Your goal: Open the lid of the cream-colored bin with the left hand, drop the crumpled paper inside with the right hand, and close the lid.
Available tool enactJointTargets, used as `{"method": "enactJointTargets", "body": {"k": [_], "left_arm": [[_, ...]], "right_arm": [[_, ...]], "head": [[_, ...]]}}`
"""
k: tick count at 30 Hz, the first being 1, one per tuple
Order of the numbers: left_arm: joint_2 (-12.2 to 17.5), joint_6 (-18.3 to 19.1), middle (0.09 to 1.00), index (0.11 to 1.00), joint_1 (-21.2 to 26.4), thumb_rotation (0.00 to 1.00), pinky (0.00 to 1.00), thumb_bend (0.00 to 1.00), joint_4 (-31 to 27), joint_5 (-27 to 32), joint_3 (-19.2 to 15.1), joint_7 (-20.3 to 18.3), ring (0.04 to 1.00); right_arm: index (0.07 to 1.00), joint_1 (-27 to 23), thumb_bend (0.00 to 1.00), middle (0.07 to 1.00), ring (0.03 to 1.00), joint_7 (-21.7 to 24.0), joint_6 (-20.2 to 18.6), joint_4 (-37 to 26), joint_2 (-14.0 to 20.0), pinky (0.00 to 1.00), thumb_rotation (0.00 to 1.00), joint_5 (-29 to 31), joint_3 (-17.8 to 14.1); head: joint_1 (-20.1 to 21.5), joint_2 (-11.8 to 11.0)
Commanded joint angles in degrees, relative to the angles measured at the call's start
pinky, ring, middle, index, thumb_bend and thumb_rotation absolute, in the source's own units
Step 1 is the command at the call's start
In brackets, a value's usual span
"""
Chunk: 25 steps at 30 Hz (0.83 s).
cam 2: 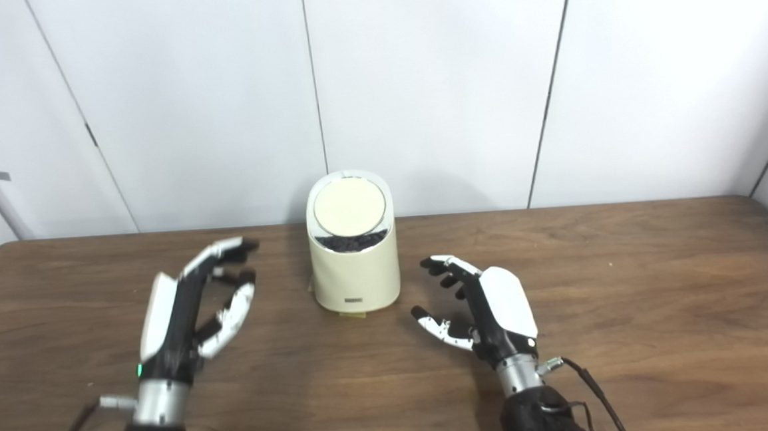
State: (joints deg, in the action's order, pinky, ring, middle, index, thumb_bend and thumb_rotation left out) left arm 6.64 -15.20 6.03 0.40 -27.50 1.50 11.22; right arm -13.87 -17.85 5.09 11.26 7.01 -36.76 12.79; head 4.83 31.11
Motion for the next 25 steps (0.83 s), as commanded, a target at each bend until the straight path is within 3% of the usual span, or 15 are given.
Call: {"method": "enactJointTargets", "body": {"k": [1,7,10,14,25], "left_arm": [[-0.61,-4.85,0.713,0.711,0.88,0.38,0.55,0.21,1.56,0.38,-0.18,3.32,0.67],[-1.18,-6.71,0.701,0.702,-1.27,0.25,0.51,0.22,4.35,2.08,0.63,3.48,0.651],[-1.51,-5.87,0.705,0.707,-2.25,0.33,0.52,0.24,3.52,2.22,1.1,3.15,0.651],[-1.94,-4.93,0.703,0.708,-2.78,0.36,0.52,0.25,2.67,2.76,1.55,2.55,0.652],[-1.97,-2.37,0.693,0.699,-3.12,0.28,0.52,0.23,0.64,2.05,2.76,1.47,0.649]], "right_arm": [[0.689,3.11,0.29,0.687,0.597,-1.22,2.65,-0.83,-0.64,0.47,0.21,1.65,-0.24],[0.634,5.45,0.35,0.658,0.476,-1.79,4.81,-3.88,-0.96,0.35,0.1,3.16,-1.8],[0.63,6.37,0.35,0.652,0.496,-0.87,4.33,-5.98,-0.63,0.36,0.1,3.44,-2.28],[0.638,7.05,0.34,0.647,0.531,1.02,3.14,-8.2,-0.04,0.39,0.12,4.38,-2.98],[0.642,6.88,0.33,0.644,0.562,3.55,2.67,-9.21,0.51,0.43,0.19,5.36,-4.7]], "head": [[0.18,0.24],[0.51,1.73],[0.47,2.54],[0.97,3.41],[0.44,4.89]]}}
